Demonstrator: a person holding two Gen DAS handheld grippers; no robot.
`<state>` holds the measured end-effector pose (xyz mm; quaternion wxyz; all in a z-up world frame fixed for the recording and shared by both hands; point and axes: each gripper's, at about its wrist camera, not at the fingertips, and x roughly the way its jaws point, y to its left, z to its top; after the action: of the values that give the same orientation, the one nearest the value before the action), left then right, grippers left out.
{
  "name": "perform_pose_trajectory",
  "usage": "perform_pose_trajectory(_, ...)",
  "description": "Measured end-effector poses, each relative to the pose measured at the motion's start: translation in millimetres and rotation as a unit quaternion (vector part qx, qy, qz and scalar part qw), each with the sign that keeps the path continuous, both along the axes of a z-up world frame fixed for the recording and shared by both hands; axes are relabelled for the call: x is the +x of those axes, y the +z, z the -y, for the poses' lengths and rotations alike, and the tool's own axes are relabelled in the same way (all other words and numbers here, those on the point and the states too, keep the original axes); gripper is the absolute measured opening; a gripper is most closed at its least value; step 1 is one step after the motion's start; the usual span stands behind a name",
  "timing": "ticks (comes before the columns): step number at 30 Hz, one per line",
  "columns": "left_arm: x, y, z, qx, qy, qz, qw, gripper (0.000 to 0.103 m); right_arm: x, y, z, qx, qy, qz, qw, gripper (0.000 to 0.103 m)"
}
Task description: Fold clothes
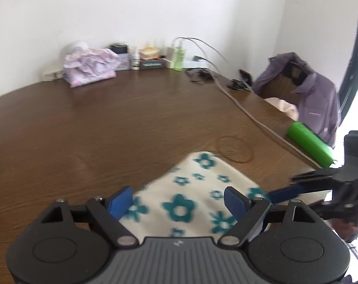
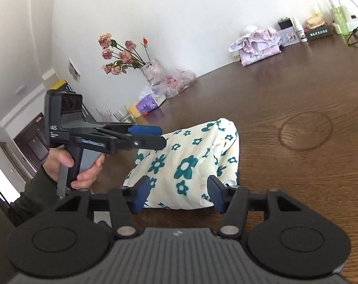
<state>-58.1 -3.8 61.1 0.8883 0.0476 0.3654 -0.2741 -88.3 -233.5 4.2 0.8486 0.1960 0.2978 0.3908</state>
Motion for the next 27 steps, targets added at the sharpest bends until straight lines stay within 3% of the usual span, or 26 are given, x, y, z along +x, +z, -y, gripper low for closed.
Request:
perform_pose_trajectory(2,-3.8,-6.5,8.7,0.028,0.008,0.01,0.9995,0.083,8.7,-3.3,-4.7,-0.018,0.012,-0.001,1.0,0.043)
perform_pose_trajectory(4,-8.5,-14.1,9.4,0.04,0.009,0.022,0.9989,0.084,17.5,-5.0,-4.0,-0.009,0.029,-0.013,0.999,0.012)
perform_pose_trajectory(7,-12.2,-24.3,3.8,0.029,0.018,0.028,0.999,0.084,24.2,-7.4,18.3,0.04,0.002,-0.051,0.998,0.002)
perform_pose_trajectory(9,-15.7,-26.3,1.6,0.023,0.02,0.038,0.9988,0.085,23.6,-9.5,32.9,0.053,-0.031,-0.058,0.996,0.002)
perform_pose_trajectory(11,-16.6,-27.3,1.2,0.018,0.022,0.044,0.9986,0.086,20.5,-6.9,36.8,0.045,-0.061,-0.049,0.996,0.009)
perform_pose_trajectory(12,-16.7,-27.6,1.0,0.016,0.023,0.045,0.9986,0.086,21.1,-4.8,32.7,0.048,-0.055,-0.045,0.996,0.024)
perform_pose_trajectory(13,-16.7,-27.5,0.9,0.016,0.023,0.046,0.9986,0.086,21.9,-2.7,27.9,0.051,-0.045,-0.04,0.997,0.057)
perform_pose_trajectory(14,-16.7,-27.5,0.8,0.015,0.024,0.046,0.9985,0.086,21.2,-0.2,18.3,0.049,-0.038,-0.025,0.998,0.069)
perform_pose_trajectory(15,-16.7,-27.5,0.4,0.014,0.023,0.047,0.9985,0.086,22.4,0.4,8.2,0.037,-0.032,-0.017,0.999,0.069)
perform_pose_trajectory(17,-16.7,-28.0,-1.0,0.011,0.021,0.048,0.9986,0.086,29.1,-3.5,-10.1,0.008,-0.029,-0.027,0.999,0.044)
perform_pose_trajectory(18,-16.7,-28.2,-1.7,0.009,0.02,0.048,0.9986,0.086,34.2,-10.3,-13.0,0.007,-0.028,-0.051,0.998,0.026)
perform_pose_trajectory(19,-16.8,-28.4,-2.4,0.007,0.019,0.049,0.9986,0.087,35.6,-14.1,-9.8,0.026,-0.026,-0.066,0.997,0.015)
perform_pose_trajectory(23,-17.1,-28.9,-3.2,0.005,0.018,0.051,0.9985,0.087,31.1,-0.8,8.2,0.041,-0.052,-0.082,0.994,0.009)
perform_pose_trajectory(24,-17.3,-29.1,-3.3,0.004,0.017,0.051,0.9985,0.087,29.9,4.1,11.7,0.03,-0.076,-0.075,0.994,0.012)
perform_pose_trajectory(26,-17.7,-29.3,-3.5,0.003,0.017,0.053,0.9984,0.087,37.2,5.9,14.2,0.021,-0.103,-0.078,0.991,0.042)
perform_pose_trajectory(27,-17.5,-29.2,-3.6,0.003,0.016,0.053,0.9985,0.087,41.8,4.1,9.5,0.021,-0.1,-0.08,0.992,0.065)
